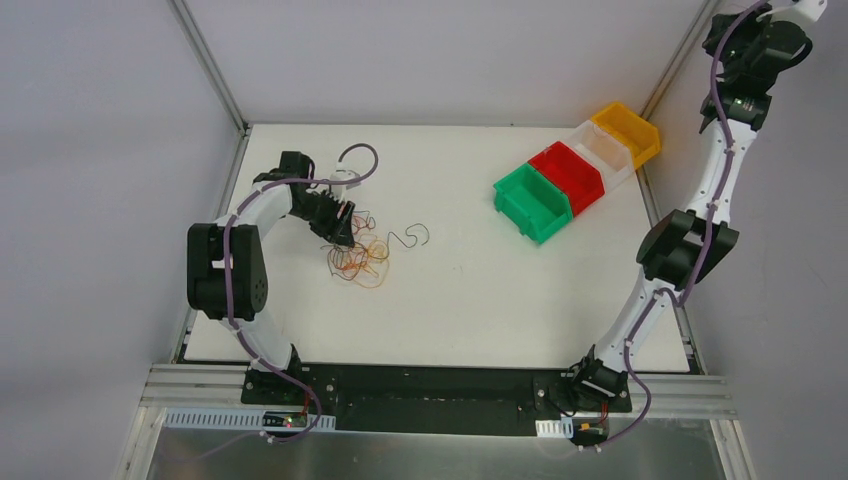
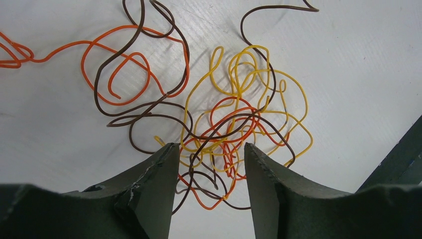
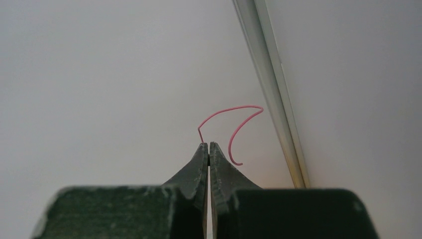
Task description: Untangle the cables
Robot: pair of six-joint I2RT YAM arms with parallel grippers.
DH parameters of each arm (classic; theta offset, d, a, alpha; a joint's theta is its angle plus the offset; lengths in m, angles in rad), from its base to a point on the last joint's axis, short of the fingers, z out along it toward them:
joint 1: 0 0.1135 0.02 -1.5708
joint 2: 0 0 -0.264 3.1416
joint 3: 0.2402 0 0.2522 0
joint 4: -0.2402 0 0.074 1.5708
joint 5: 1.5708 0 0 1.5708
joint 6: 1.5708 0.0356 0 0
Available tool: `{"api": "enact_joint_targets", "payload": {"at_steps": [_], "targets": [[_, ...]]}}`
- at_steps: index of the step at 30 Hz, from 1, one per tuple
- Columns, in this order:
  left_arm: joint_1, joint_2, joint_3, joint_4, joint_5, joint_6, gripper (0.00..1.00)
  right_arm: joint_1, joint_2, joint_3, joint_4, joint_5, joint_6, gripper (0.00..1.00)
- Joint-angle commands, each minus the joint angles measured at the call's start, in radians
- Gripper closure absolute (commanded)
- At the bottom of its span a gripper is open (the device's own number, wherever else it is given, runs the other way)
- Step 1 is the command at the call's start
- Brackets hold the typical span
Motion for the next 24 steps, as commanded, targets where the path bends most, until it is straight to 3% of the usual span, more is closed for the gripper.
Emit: {"api": "enact_joint_targets", "payload": {"at_steps": [1,15,24], "targets": [[-0.013,-0.058,0.017,-0.018,0.026,-0.033,0.48,0.016,0.04,0.067,0.082,0.023,-0.028,1.0],[-0.014,-0.095,-0.002,-0.018,-0.022,-0.068,0.48,0.017,0.192,0.067,0.085,0.054,-0.113,1.0],[-0.014,-0.105,0.002,-0.022,-0.039,-0.099,0.48,0.026,0.22,-0.029,0.099,0.025,-0.112,1.0]]}}
